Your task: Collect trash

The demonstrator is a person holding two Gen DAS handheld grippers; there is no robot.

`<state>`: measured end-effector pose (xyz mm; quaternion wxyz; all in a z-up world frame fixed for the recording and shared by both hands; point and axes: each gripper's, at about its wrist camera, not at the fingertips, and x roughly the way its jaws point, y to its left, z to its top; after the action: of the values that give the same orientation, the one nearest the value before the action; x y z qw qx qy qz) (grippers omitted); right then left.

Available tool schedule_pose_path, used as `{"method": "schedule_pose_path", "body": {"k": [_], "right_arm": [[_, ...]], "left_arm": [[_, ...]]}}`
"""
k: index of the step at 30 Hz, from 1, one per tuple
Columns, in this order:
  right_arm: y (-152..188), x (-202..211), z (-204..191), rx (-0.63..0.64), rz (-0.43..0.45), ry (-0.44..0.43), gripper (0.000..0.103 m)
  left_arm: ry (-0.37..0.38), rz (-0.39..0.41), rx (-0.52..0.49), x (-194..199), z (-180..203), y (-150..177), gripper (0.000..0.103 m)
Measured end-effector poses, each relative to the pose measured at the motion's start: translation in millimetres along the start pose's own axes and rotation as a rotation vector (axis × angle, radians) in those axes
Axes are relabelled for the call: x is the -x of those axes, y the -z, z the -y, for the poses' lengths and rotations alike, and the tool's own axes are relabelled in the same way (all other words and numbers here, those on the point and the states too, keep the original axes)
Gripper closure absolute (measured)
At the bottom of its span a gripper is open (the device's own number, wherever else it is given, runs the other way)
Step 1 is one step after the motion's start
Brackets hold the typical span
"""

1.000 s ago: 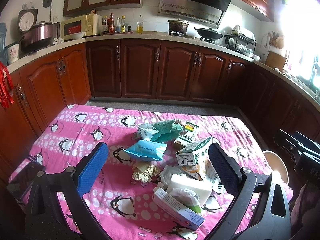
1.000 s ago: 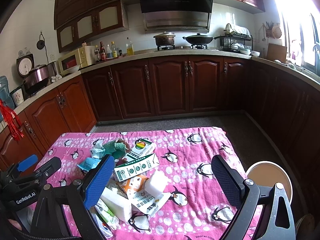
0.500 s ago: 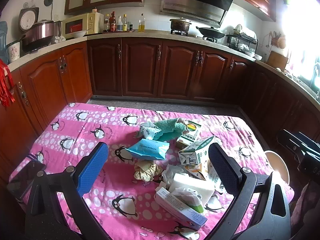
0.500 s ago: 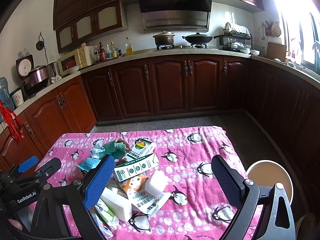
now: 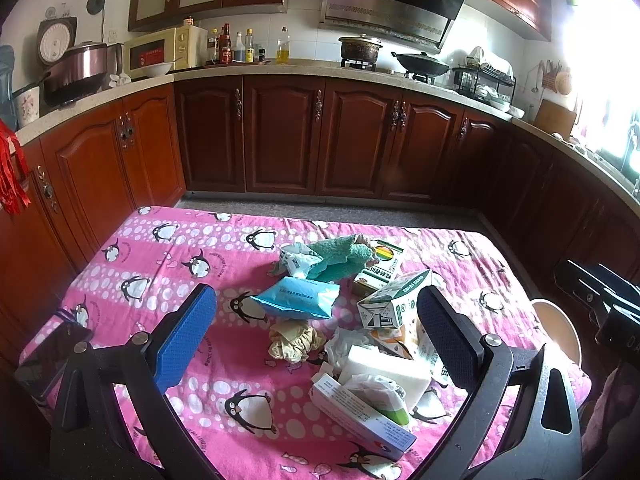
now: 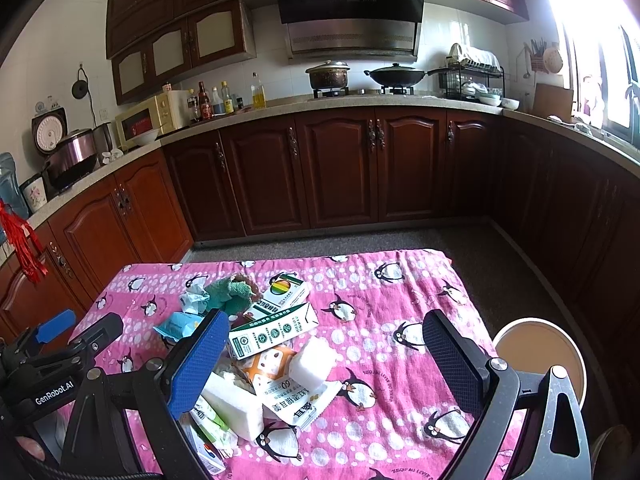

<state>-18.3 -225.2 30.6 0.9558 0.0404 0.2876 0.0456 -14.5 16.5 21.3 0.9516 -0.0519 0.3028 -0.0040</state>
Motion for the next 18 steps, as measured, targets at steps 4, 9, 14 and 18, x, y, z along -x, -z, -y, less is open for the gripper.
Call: {"method": "schedule_pose_path", "body": {"k": [4, 9, 14, 18], "right_arm": [[0.5, -1.0, 0.1, -0.003, -0.005, -0.002, 0.007], [0.5, -1.4, -0.1, -0.003, -0.005, -0.002, 0.007], [0.7, -1.4, -0.1, -0.004, -0.005, -0.001, 0.007], [1.3, -1.8, 0.0, -0.006, -0.007, -0.002, 0.007]], "left_arm": [[0.000, -0.001, 0.001, -0.2, 0.1, 0.0, 0.003], [-0.002, 0.005, 0.001, -0.2, -2.5, 0.4, 0.003], [-0.001, 0.005, -0.003, -0.3, -3.2, 0.4, 0.003], [-0.004, 0.008, -0.007, 0.2, -4.3, -0.9, 0.003]]}}
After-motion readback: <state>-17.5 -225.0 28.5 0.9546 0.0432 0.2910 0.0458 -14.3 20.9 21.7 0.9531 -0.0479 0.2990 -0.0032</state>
